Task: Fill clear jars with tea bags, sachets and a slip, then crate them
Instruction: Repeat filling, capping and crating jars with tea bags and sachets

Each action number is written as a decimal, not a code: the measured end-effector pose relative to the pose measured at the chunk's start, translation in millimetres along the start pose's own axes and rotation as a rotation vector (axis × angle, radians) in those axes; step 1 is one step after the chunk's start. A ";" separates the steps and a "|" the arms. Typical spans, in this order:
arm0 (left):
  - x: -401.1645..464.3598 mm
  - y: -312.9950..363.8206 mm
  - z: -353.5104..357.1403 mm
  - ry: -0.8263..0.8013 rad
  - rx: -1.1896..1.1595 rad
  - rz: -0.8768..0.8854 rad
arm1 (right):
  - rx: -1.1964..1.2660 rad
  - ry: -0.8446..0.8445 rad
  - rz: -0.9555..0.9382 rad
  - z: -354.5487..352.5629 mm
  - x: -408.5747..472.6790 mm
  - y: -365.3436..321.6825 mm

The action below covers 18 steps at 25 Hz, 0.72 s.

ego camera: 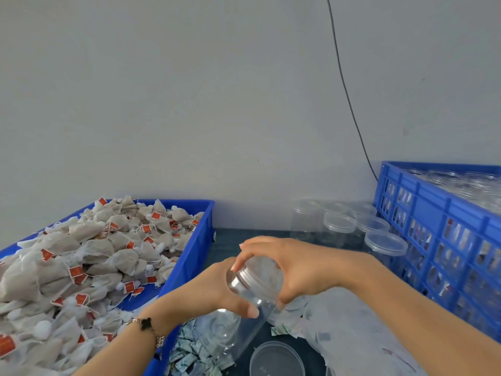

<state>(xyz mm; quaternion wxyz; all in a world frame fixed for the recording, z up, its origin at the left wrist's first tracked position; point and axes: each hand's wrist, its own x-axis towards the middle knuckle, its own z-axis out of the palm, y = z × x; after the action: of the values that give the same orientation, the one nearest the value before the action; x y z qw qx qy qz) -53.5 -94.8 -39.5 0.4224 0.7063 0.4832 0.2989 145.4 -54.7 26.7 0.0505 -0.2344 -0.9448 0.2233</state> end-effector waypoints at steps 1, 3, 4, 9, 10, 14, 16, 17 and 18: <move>-1.3 2.7 -2.8 -0.054 -0.041 -0.003 | 0.028 -0.025 -0.011 -4.8 -0.5 -2.2; -3.9 4.8 -5.1 -0.124 -0.080 -0.011 | 0.064 -0.062 -0.021 -7.4 -0.2 -5.7; -3.9 4.0 -4.4 -0.112 -0.069 -0.009 | 0.060 -0.060 -0.019 -5.3 0.7 -5.9; -2.5 -6.4 9.9 0.199 0.345 -0.040 | 0.204 0.163 0.183 26.8 7.7 -1.9; -2.6 -8.7 11.4 0.235 0.440 -0.008 | 0.153 0.199 0.288 33.4 11.5 1.4; -1.6 -10.5 9.4 0.239 0.528 0.041 | 0.125 0.138 0.534 51.6 20.0 6.7; -2.3 -12.5 4.3 0.178 0.452 -0.008 | 0.189 0.160 0.420 55.4 21.3 10.5; -2.4 -13.4 2.1 0.147 0.424 -0.026 | 0.210 0.167 0.374 56.5 19.4 12.5; -2.4 -14.2 0.4 0.125 0.405 -0.035 | 0.213 0.173 0.328 57.5 17.2 13.9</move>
<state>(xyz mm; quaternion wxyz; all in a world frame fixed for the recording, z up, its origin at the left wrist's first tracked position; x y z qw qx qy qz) -60.1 -94.6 -52.3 0.2460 0.7483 0.5708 0.2317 124.6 -58.7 -31.1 0.1187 -0.3965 -0.8572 0.3063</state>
